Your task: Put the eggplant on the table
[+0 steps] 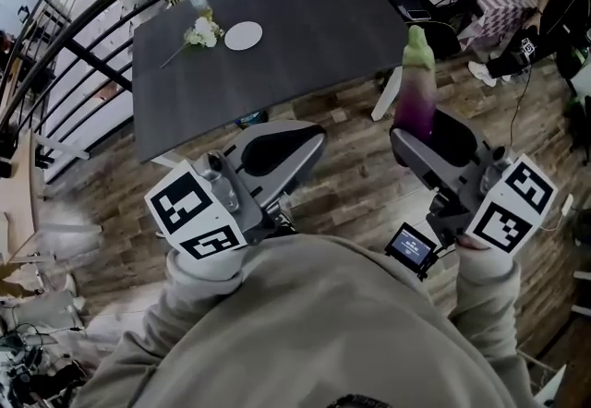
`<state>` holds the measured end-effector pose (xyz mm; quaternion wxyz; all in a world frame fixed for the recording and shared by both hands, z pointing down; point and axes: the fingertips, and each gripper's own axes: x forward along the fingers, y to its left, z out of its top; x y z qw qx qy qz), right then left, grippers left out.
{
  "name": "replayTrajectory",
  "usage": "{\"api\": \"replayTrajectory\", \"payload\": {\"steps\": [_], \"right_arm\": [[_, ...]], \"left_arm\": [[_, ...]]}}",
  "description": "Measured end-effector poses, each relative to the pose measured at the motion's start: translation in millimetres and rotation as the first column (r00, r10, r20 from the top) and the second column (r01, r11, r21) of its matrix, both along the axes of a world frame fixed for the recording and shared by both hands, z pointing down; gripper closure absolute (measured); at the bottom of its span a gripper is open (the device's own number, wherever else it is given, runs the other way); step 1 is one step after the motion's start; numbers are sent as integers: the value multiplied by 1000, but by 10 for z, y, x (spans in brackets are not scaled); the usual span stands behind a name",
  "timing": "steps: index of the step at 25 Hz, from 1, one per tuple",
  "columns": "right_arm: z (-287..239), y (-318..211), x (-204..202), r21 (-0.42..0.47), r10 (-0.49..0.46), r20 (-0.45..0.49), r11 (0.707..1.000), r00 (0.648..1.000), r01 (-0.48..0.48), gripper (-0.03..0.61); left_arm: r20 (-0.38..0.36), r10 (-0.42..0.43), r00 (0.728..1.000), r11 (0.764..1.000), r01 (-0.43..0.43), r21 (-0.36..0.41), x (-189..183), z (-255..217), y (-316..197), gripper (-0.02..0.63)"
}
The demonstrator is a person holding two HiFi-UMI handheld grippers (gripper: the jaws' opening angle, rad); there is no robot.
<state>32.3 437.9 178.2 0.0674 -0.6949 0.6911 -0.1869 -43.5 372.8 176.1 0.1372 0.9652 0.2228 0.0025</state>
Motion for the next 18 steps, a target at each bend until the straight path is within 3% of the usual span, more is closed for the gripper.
{"api": "replayTrajectory", "payload": {"steps": [5,9,13,18], "right_arm": [[34,-647,53,-23,-13,-12,1000,1000,12,348],[191,-898,101,-25,-24,-27,999,999,23,348],[127,-1459,-33,-69,-39,-33,997,999,37,348],[76,-2162,-172,-127,-64,-24,990,998,60,348]], "left_arm": [[-6,-8,1000,1000,8,-25,70,91,-650,607],[-17,8,1000,1000,-9,-11,132,247,-844,607],[-5,11,1000,1000,-11,-3,19,242,-1383,607],[20,9,1000,999,-8,-50,-183,270,-2005,607]]}}
